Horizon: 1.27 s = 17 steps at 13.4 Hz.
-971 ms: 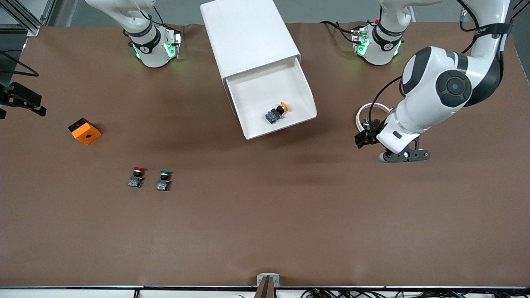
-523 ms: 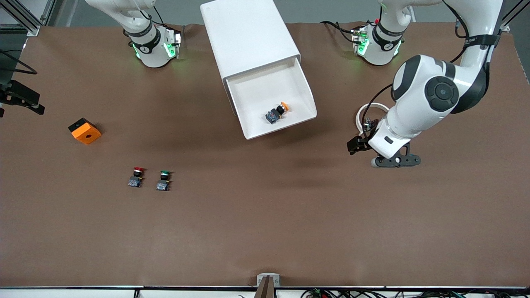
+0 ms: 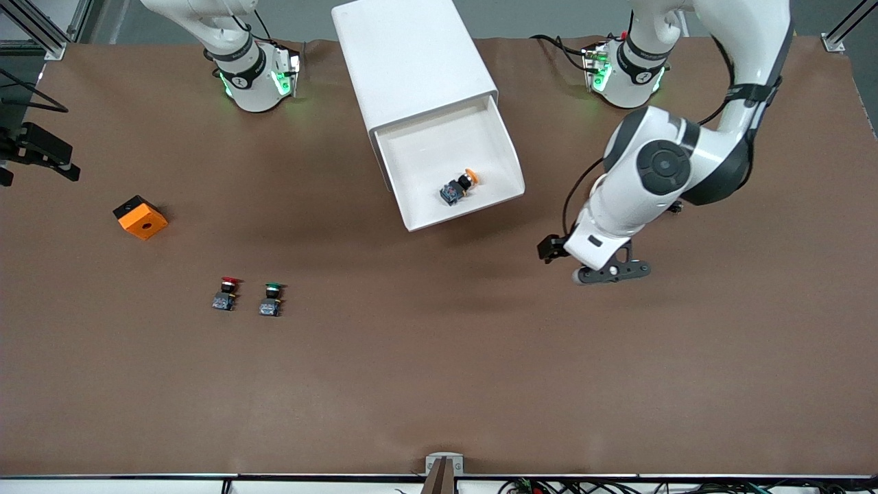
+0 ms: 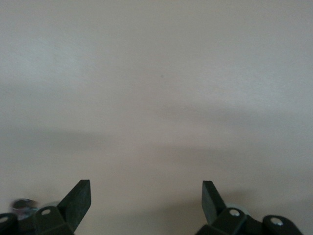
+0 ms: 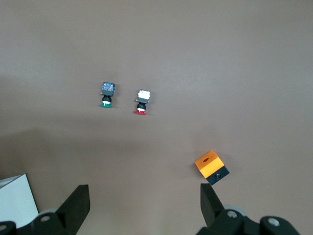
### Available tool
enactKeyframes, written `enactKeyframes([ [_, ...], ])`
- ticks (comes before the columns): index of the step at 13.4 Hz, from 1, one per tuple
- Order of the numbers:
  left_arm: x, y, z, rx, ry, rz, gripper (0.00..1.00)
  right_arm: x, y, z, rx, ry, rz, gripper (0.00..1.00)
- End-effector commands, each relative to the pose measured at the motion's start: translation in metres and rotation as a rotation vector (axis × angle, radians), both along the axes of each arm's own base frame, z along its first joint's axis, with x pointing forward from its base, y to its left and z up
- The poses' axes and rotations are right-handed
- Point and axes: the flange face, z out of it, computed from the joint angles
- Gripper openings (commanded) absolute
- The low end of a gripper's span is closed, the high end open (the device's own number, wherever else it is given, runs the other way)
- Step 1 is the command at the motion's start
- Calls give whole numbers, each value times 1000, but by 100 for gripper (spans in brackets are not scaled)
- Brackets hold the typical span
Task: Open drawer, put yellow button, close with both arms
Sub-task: 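Move the left gripper to the front of the open drawer, then push the drawer closed with the left gripper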
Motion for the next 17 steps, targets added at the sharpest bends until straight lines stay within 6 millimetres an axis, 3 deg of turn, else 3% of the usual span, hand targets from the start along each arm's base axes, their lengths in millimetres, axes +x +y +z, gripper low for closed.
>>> enactKeyframes([
  [1,2,-24,-1,5,-3,30,100,-20,-2,0,15,-6,-13,100],
  [5,-26,-68,3,3,18,33,100,-28,-2,-2,29,-7,-19,100],
  [7,-38,-82,-7,17,49,36,100,-28,-5,-2,31,-7,-29,100],
  [8,-49,-94,-19,33,97,14,100,-29,-6,-2,31,-9,-50,100],
  [11,-81,-121,-22,21,217,16,100,-29,-5,-1,32,-7,-119,100],
  [15,-136,-158,-17,49,380,8,100,-38,-5,12,32,-34,-139,100],
  [17,-166,-179,-14,77,426,20,100,-37,-8,6,33,-22,-145,100],
])
